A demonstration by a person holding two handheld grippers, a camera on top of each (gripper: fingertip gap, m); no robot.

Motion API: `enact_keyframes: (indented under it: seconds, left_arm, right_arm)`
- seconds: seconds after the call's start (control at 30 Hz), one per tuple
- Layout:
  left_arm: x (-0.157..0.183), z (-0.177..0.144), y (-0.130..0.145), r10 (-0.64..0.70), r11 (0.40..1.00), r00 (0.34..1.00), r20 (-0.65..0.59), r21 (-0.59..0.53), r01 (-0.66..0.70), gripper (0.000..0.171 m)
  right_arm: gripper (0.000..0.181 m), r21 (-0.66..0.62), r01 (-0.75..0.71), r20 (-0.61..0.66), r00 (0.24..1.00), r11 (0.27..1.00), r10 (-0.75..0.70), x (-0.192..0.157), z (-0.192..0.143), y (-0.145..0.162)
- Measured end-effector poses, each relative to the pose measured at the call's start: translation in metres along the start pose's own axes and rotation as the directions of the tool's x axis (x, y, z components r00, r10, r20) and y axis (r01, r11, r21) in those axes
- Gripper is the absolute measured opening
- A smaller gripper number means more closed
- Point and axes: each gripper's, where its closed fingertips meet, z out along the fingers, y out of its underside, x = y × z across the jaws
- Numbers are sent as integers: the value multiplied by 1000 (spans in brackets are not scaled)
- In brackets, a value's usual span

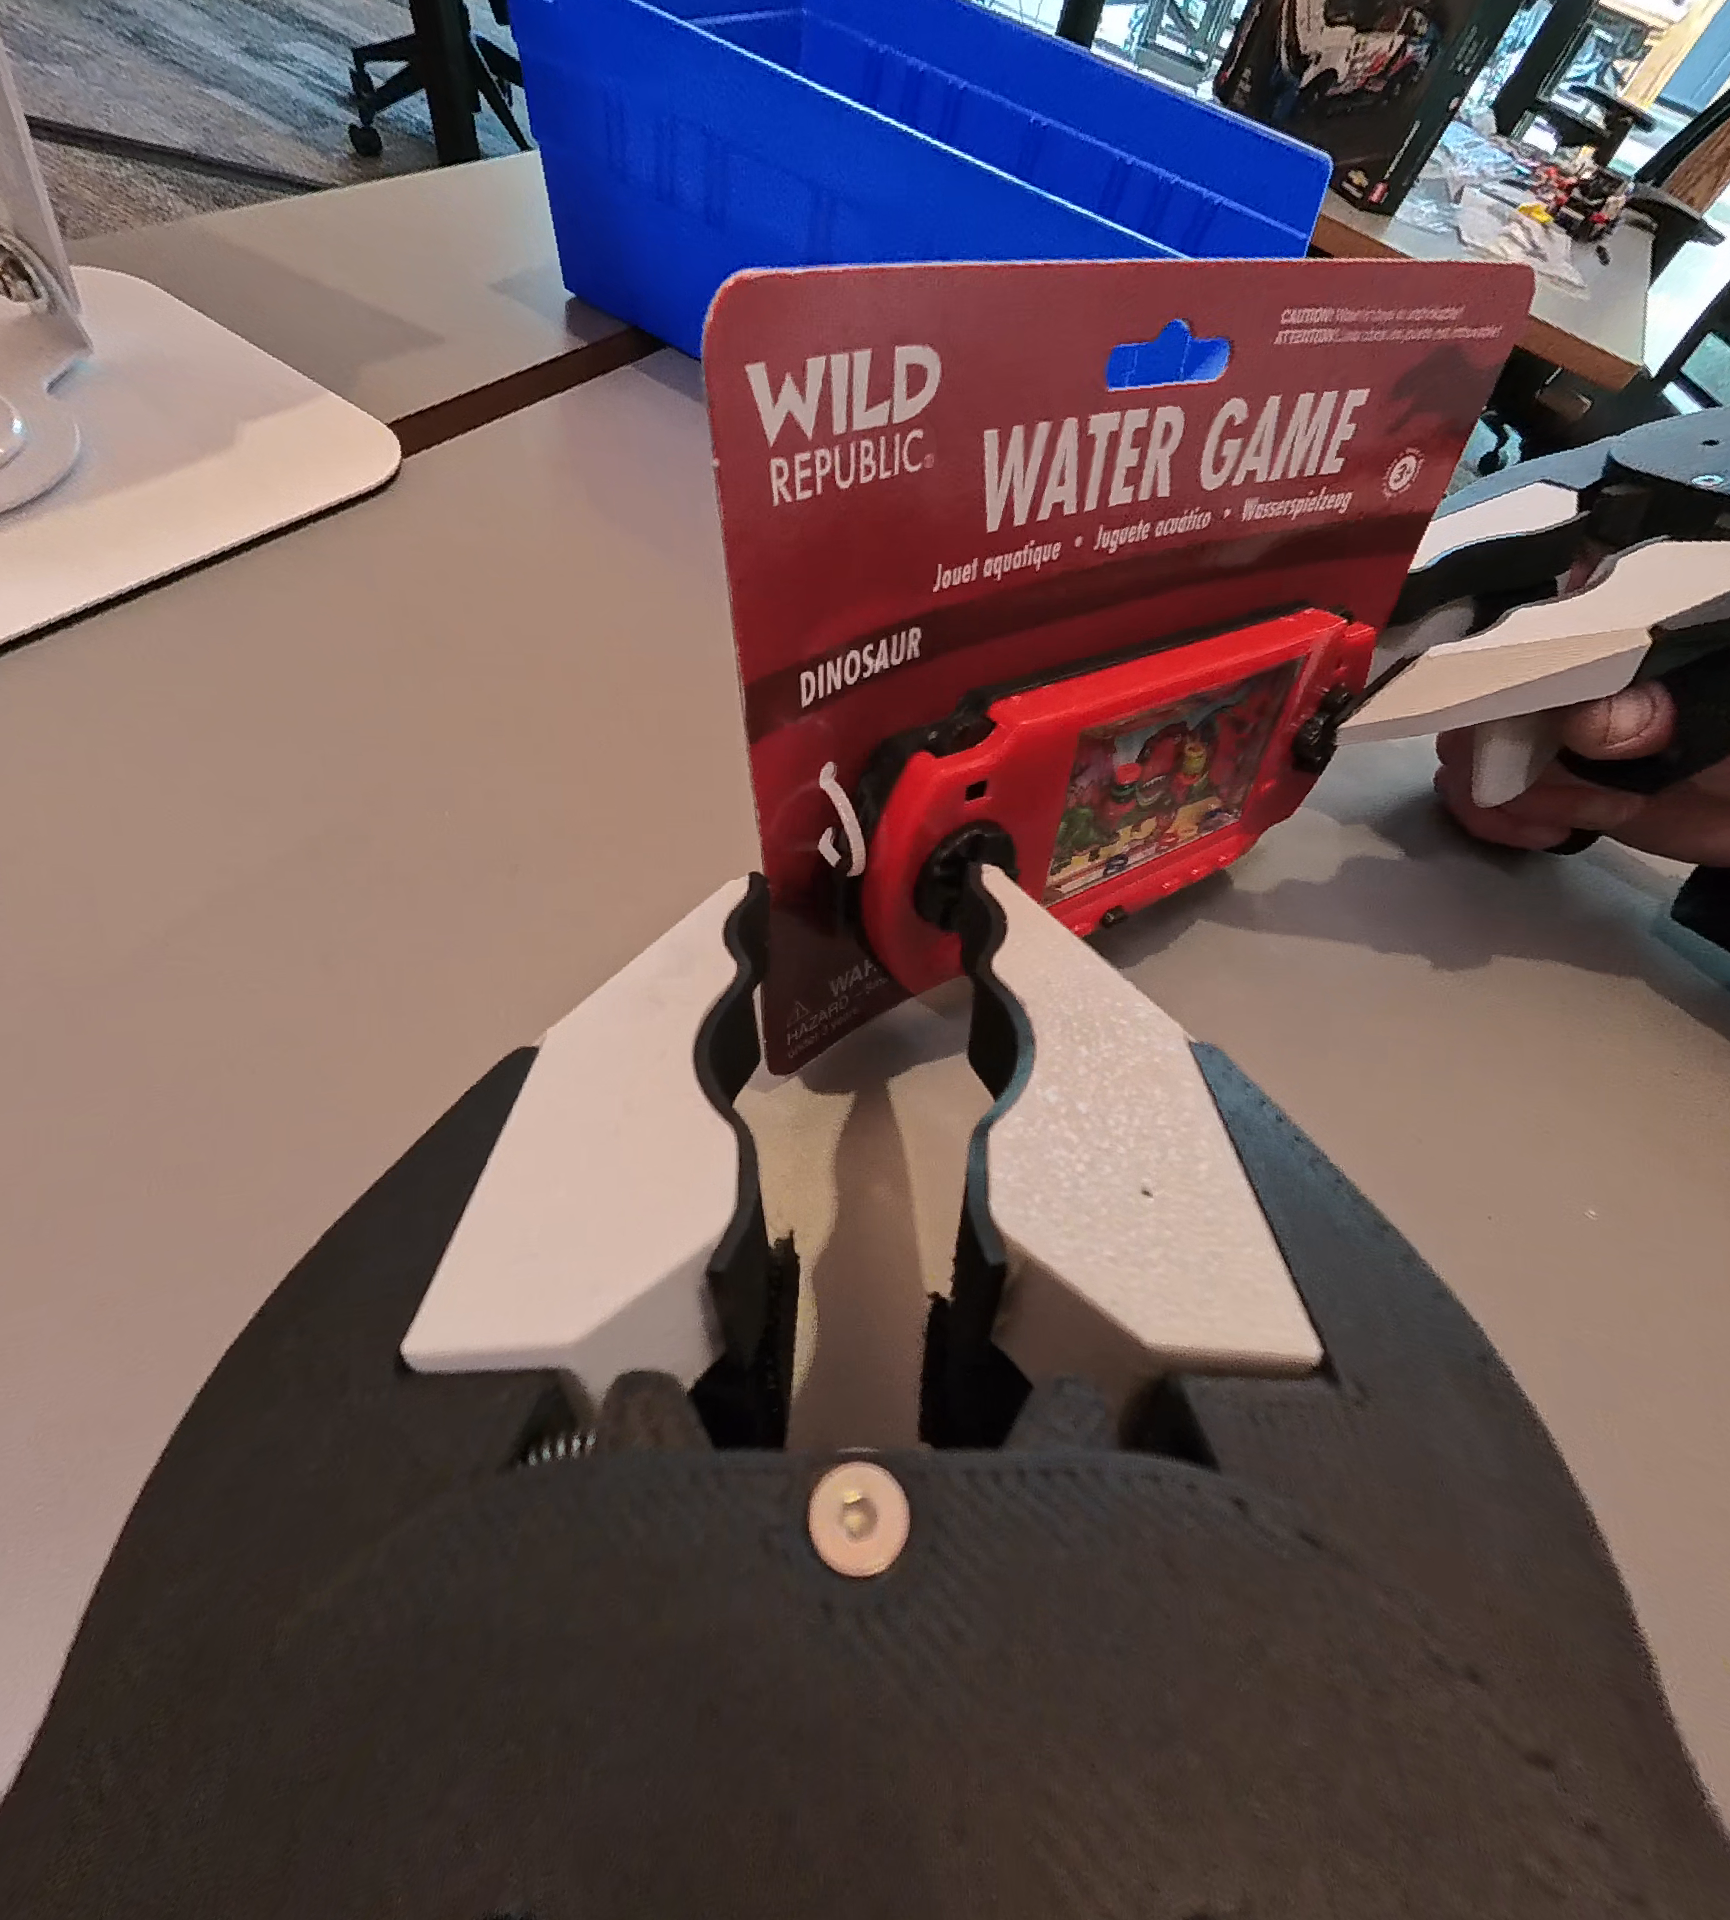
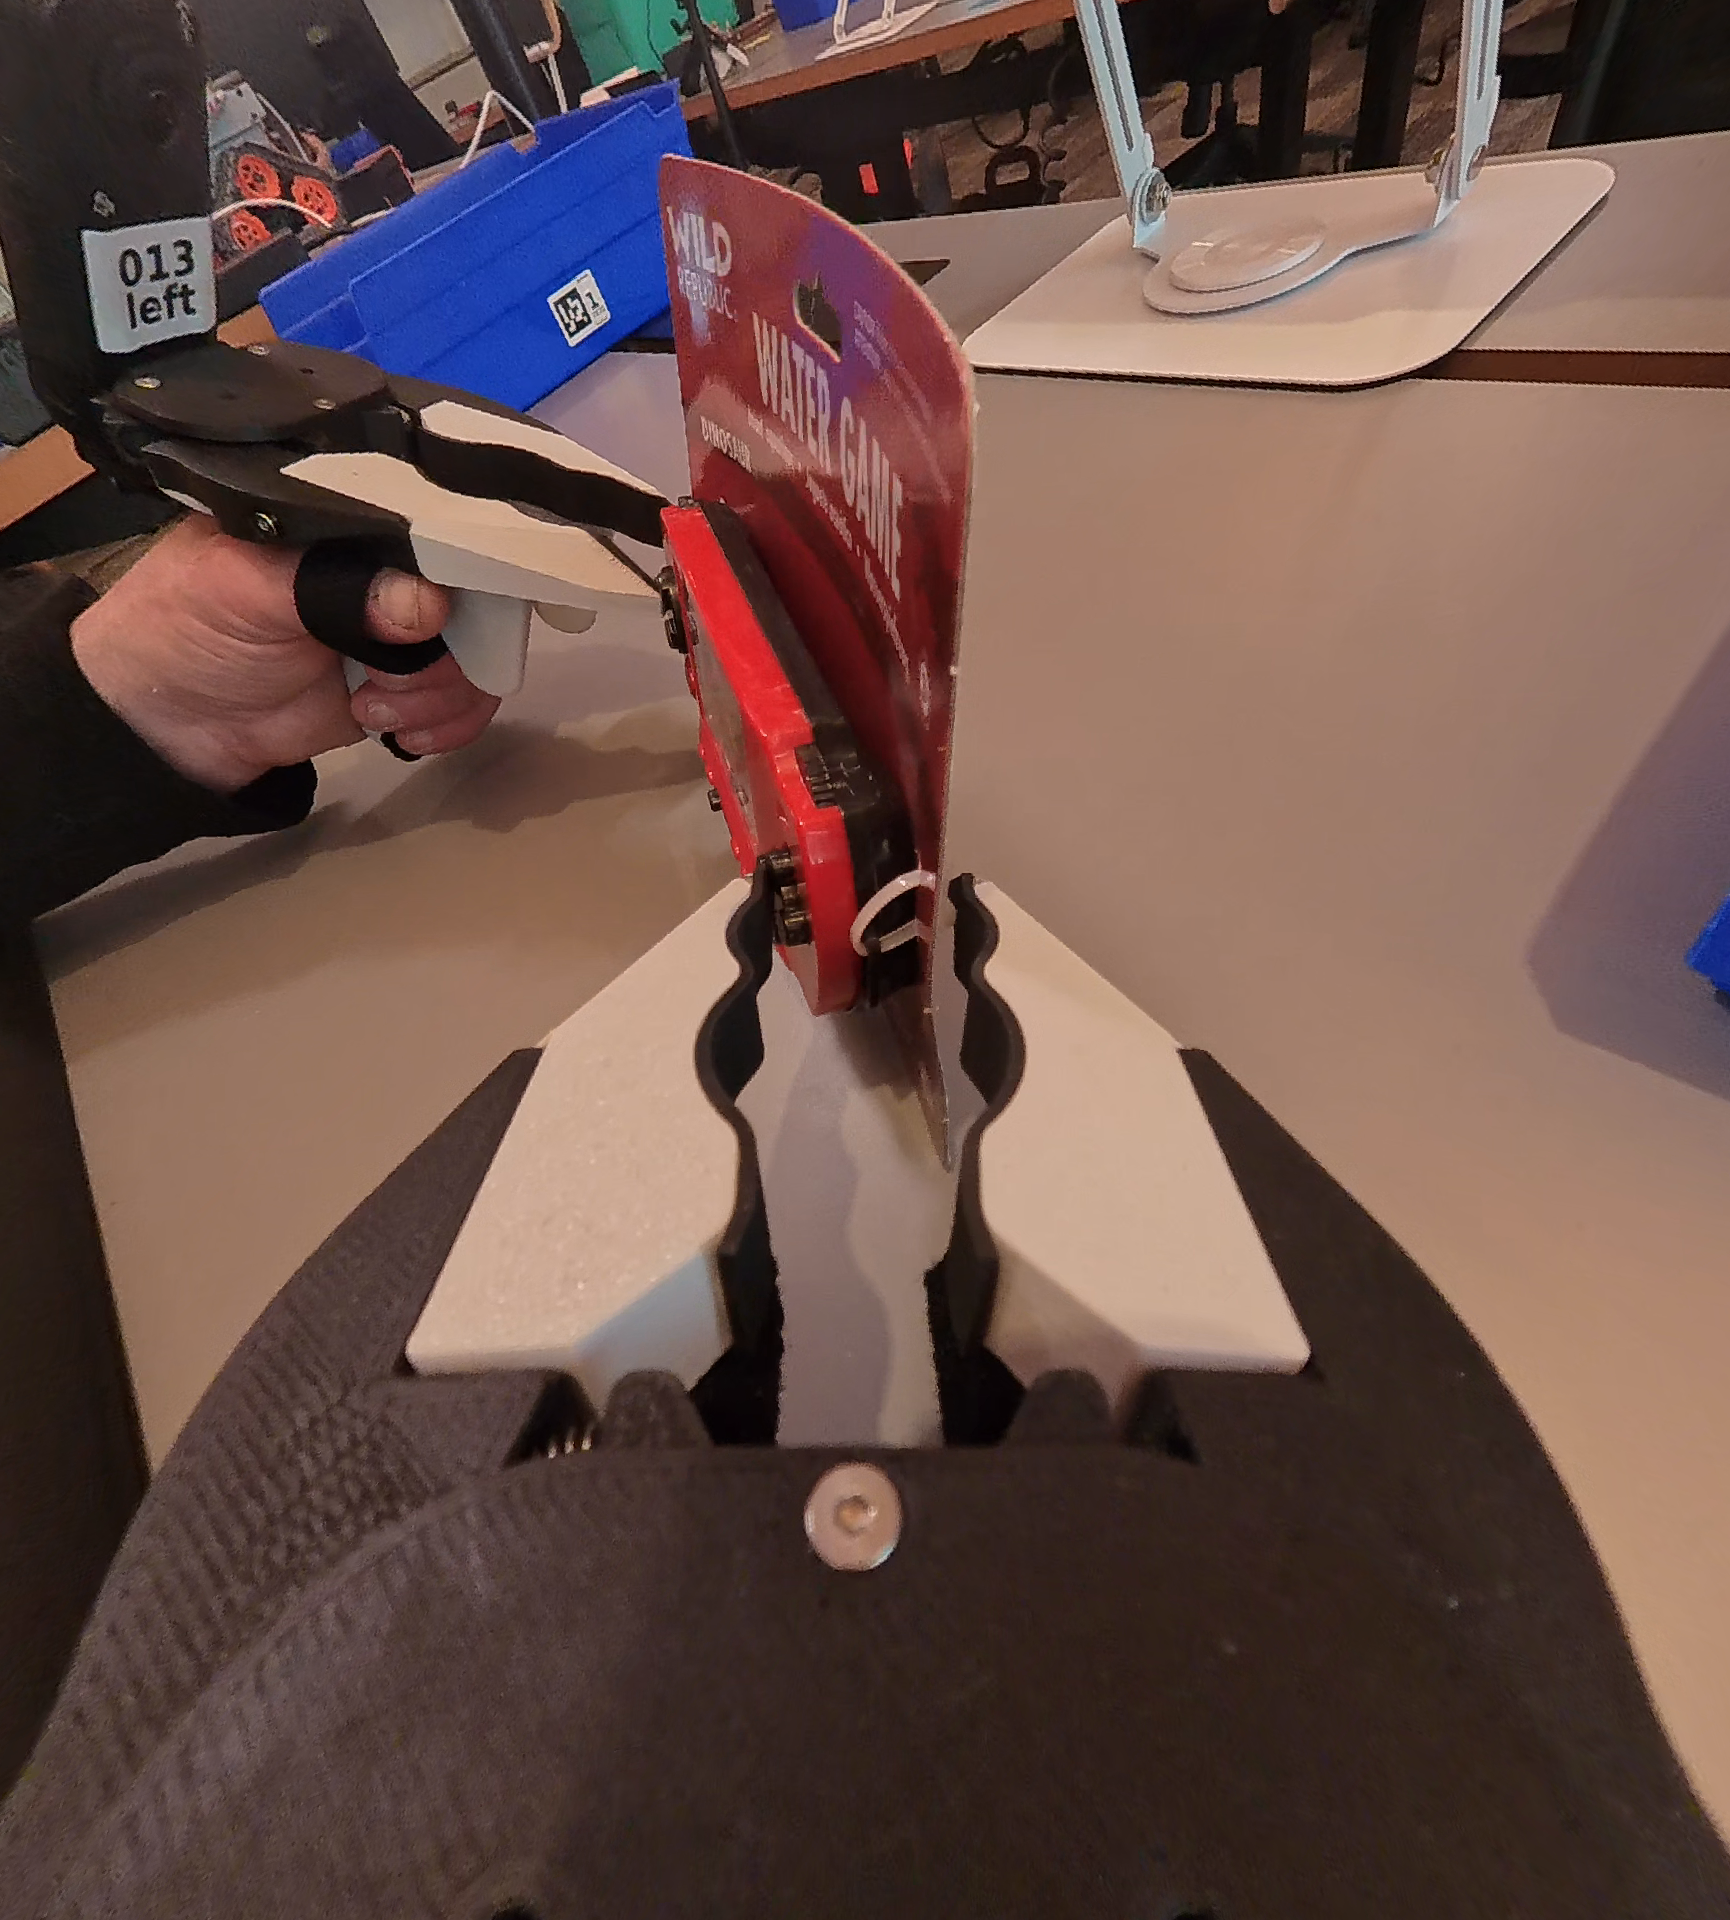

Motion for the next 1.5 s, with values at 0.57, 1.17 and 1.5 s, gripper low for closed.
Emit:
enact_keyframes:
  seconds: [0.57,1.17,1.5]
  left_arm:
    - [2,-3,2,18,1000,1000,-14,4,-18,38]
    - [3,-3,2,7,1000,1000,-23,4,-7,39]
    - [11,-23,1,24,1000,1000,-11,-4,-25,37]
  right_arm:
    - [34,4,-17,1,1000,1000,17,1,0,0]
    - [33,0,-22,7,1000,1000,22,1,0,0]
    - [30,-14,-25,58,998,1000,26,-18,-3,-4]
